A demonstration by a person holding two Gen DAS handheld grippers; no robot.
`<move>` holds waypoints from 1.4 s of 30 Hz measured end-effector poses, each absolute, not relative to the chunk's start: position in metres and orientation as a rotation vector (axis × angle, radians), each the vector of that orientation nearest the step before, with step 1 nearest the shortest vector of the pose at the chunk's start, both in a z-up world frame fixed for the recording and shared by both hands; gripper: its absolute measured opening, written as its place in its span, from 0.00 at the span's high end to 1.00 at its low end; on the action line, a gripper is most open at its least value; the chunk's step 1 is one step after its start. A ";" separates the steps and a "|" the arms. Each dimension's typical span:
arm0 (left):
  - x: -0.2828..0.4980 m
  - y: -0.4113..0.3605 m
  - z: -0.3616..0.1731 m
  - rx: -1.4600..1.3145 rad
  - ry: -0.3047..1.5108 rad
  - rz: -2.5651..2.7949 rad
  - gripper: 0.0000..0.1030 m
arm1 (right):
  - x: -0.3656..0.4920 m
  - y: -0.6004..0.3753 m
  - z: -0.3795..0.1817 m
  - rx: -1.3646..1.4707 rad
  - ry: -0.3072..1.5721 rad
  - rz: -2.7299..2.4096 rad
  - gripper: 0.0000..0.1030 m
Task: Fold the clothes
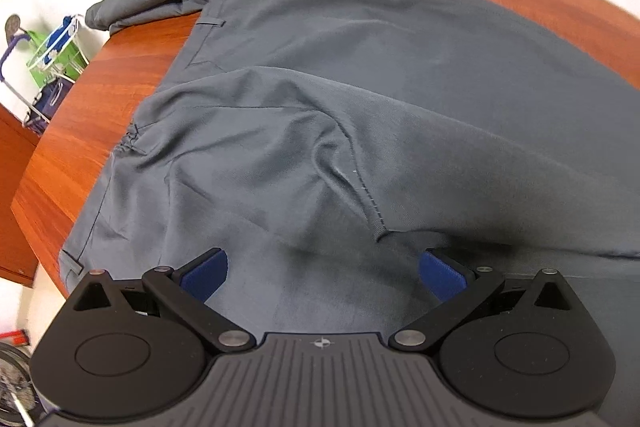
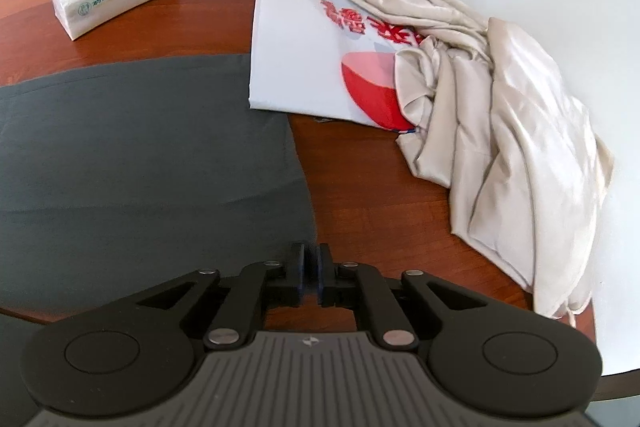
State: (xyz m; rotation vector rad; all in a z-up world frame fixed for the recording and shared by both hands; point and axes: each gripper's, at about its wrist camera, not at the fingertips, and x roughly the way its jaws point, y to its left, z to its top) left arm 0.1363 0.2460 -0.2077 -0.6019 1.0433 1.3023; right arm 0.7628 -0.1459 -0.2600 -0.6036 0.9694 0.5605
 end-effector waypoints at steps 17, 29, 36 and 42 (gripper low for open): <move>0.100 0.259 -0.200 -0.630 0.988 1.359 0.00 | 0.704 -0.144 -0.204 -0.508 0.888 0.731 0.61; 0.082 0.247 -0.203 -0.653 0.934 1.329 0.00 | 0.625 -0.136 -0.194 -0.491 0.901 0.828 0.55; 0.078 0.232 -0.200 -0.644 0.849 1.284 0.00 | 0.580 -0.133 -0.186 -0.435 0.905 0.866 0.51; 0.085 0.217 -0.202 -0.604 0.870 1.194 0.00 | 0.541 -0.129 -0.180 -0.422 0.895 0.889 0.40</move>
